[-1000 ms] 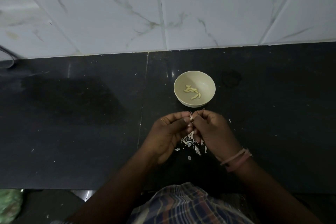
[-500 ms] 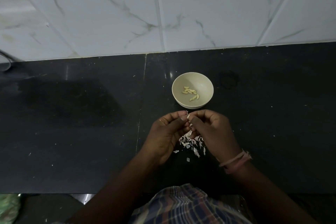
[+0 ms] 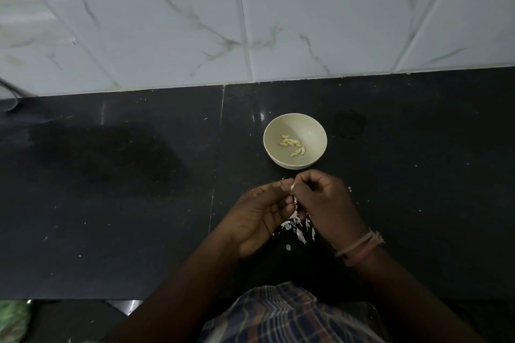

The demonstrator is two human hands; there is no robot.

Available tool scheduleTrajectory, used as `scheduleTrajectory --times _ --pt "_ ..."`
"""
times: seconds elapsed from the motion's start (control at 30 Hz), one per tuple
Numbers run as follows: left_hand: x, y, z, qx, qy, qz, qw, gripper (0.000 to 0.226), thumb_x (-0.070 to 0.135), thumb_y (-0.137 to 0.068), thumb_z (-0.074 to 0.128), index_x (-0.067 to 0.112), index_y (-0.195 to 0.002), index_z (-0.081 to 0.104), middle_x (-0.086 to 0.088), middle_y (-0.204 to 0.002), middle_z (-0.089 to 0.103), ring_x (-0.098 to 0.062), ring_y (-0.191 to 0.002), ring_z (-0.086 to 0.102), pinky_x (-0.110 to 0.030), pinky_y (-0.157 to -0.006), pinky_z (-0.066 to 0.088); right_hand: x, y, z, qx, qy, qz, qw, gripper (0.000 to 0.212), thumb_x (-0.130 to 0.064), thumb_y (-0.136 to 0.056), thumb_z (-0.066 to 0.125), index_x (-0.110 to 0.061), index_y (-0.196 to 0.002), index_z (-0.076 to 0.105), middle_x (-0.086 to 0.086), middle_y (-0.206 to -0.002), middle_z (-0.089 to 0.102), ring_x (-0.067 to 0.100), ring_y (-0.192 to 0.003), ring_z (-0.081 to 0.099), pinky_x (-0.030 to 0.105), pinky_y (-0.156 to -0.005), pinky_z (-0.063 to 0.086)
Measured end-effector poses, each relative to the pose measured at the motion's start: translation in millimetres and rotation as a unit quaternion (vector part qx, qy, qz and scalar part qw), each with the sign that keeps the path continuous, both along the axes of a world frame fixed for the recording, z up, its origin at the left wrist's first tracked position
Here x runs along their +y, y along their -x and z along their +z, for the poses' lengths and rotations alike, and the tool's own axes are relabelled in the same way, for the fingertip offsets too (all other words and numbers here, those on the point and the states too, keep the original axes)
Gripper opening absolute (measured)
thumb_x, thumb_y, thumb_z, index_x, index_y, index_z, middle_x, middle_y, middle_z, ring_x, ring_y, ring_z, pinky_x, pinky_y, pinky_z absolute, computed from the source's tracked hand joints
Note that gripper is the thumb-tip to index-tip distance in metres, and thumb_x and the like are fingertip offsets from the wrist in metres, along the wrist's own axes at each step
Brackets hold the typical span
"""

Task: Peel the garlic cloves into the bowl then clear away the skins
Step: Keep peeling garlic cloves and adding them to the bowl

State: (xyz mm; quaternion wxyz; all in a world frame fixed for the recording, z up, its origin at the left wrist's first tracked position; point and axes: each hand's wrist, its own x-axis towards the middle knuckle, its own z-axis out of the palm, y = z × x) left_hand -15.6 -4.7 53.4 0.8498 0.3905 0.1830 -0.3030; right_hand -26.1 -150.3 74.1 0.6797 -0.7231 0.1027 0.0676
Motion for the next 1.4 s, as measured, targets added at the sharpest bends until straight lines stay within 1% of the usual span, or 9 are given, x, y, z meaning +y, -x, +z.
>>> scheduleTrajectory --times 0.1,0.23,0.33,0.53,0.63,0.87,1.0,1.23,1.4 --pt "-1 -2 0 0.026 0.023 0.03 0.999 0.03 0.005 -0.088 0.068 -0.005 -0.116 0.07 -0.009 -0.09 0.07 -0.009 -0.074 0.067 -0.018 -0.069 0.059 2 0 -12 0.026 -0.017 -0.063 0.998 0.015 -0.008 -0.093 0.06 0.0 -0.08 0.064 0.01 -0.063 0.063 0.023 -0.051 0.053 0.032 -0.051 0.044" --pt "0 -4 -6 0.029 0.008 0.096 0.995 0.027 0.001 -0.089 0.068 -0.005 -0.115 0.067 -0.01 -0.091 0.07 -0.013 -0.076 0.069 -0.022 -0.069 0.06 -8 -2 -32 0.038 0.167 -0.077 0.982 0.01 -0.019 -0.092 0.065 -0.016 -0.084 0.07 -0.003 -0.074 0.07 0.011 -0.067 0.064 0.026 -0.063 0.049" --pt "-2 -7 -14 0.023 -0.049 0.133 0.99 0.025 -0.002 -0.092 0.065 -0.005 -0.117 0.066 -0.011 -0.091 0.072 -0.015 -0.076 0.072 -0.025 -0.071 0.061 -11 2 -41 0.062 0.226 -0.046 0.971 0.009 -0.02 -0.093 0.064 -0.019 -0.086 0.07 -0.006 -0.079 0.07 0.005 -0.075 0.065 0.019 -0.065 0.046" --pt "-7 -25 -21 0.001 -0.101 0.169 0.98 0.022 -0.001 -0.091 0.066 -0.003 -0.113 0.066 -0.009 -0.09 0.074 -0.016 -0.079 0.072 -0.027 -0.073 0.061 -9 4 -51 0.074 0.243 -0.017 0.967 0.009 -0.022 -0.094 0.064 -0.017 -0.091 0.071 -0.006 -0.085 0.07 0.004 -0.08 0.064 0.021 -0.072 0.05" --pt "-16 -40 -20 -0.034 -0.153 0.177 0.972 0.018 -0.001 -0.091 0.069 -0.001 -0.108 0.066 -0.01 -0.091 0.074 -0.015 -0.077 0.072 -0.025 -0.071 0.059 -9 2 -54 0.069 0.248 -0.014 0.966 0.01 -0.023 -0.093 0.066 -0.016 -0.091 0.072 -0.004 -0.085 0.071 0.008 -0.08 0.065 0.031 -0.077 0.054" --pt "-40 -66 -23 -0.065 -0.296 0.196 0.933 0.019 0.002 -0.086 0.078 0.008 -0.095 0.062 -0.018 -0.091 0.074 -0.021 -0.075 0.072 -0.032 -0.073 0.06 -10 1 -59 0.047 0.245 -0.012 0.968 0.01 -0.021 -0.092 0.069 -0.016 -0.083 0.069 -0.005 -0.078 0.069 0.004 -0.072 0.063 0.021 -0.066 0.047" --pt "-46 -67 -27 -0.062 -0.354 0.197 0.912 0.022 0.005 -0.083 0.081 0.008 -0.088 0.06 -0.016 -0.087 0.073 -0.024 -0.078 0.075 -0.034 -0.074 0.063 -13 3 -62 0.056 0.236 -0.021 0.97 0.011 -0.021 -0.092 0.068 -0.018 -0.082 0.069 -0.004 -0.079 0.069 0.008 -0.074 0.065 0.031 -0.072 0.054" --pt "-46 -62 -19 -0.038 -0.345 0.193 0.918 0.021 0.001 -0.086 0.078 0.007 -0.085 0.057 -0.016 -0.085 0.072 -0.024 -0.08 0.075 -0.029 -0.07 0.061 -14 4 -61 0.049 0.219 -0.032 0.974 0.013 -0.019 -0.093 0.067 -0.02 -0.081 0.07 -0.005 -0.078 0.069 0.003 -0.072 0.064 0.024 -0.067 0.049" --pt "-37 -30 -9 0.002 -0.304 0.175 0.937 0.011 -0.004 -0.096 0.058 0.002 -0.095 0.067 -0.018 -0.092 0.073 -0.027 -0.087 0.07 -0.029 -0.073 0.058 -7 10 -60 -0.039 0.248 -0.037 0.967 0.02 -0.009 -0.095 0.059 -0.022 -0.103 0.072 -0.011 -0.097 0.071 0.0 -0.091 0.064 0.024 -0.083 0.052"
